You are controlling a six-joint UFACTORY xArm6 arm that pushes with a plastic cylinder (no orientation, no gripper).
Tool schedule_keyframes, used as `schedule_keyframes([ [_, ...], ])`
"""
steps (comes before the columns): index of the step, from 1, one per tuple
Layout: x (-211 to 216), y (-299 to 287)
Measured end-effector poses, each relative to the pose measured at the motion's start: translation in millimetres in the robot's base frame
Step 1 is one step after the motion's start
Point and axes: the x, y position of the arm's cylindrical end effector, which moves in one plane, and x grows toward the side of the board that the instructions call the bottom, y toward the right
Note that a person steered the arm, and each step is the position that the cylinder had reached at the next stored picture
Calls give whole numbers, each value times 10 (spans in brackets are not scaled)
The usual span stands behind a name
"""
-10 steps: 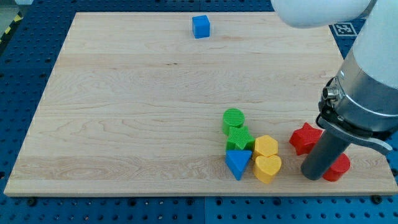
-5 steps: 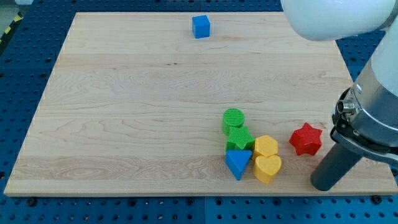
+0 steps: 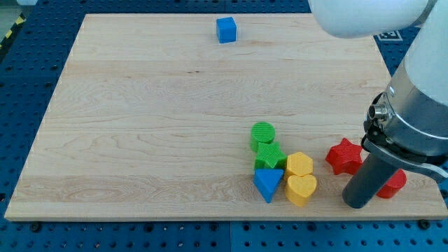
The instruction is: Place the red star above the red circle
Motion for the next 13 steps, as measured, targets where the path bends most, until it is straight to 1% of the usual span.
schedule_keyframes([
  [2,-236,-21],
  [3,-245,-31],
  [5,-411,-174],
  [7,-683,-287],
  [10,-758,-175],
  [12,-1081,-175],
  [13,-1081,-43],
])
